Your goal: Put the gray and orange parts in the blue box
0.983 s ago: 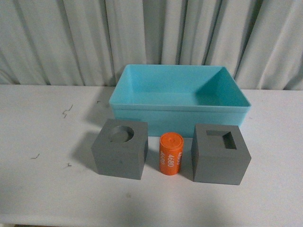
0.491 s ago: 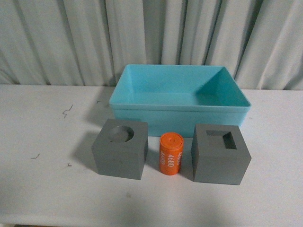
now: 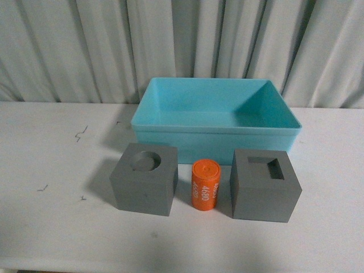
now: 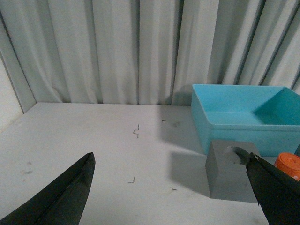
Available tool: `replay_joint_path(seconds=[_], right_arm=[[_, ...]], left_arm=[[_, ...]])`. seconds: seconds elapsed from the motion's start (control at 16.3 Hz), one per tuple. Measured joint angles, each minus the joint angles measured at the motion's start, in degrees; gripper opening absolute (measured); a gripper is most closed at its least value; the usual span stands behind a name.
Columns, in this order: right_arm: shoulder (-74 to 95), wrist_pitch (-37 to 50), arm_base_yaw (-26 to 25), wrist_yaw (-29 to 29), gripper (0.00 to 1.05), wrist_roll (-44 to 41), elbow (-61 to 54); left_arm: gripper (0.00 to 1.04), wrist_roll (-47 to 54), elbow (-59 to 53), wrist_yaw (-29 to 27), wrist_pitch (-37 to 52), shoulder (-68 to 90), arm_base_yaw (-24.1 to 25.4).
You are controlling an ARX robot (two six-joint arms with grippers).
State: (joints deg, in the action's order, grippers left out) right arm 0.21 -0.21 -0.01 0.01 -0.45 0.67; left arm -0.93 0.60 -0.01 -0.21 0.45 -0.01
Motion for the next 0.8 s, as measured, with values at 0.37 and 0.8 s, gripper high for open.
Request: replay_joint_path(seconds=[0.37,0.8], right_arm=[[0.0,0.0,0.0,0.0,0.98,0.0,0.0],[0.0,0.0,0.0,0.0,0.98,0.0,0.0]], left_arm=[[0.98,0.0,0.0,0.0,0.0,0.0,0.0],[0.98,0.0,0.0,0.0,0.0,0.0,0.0]])
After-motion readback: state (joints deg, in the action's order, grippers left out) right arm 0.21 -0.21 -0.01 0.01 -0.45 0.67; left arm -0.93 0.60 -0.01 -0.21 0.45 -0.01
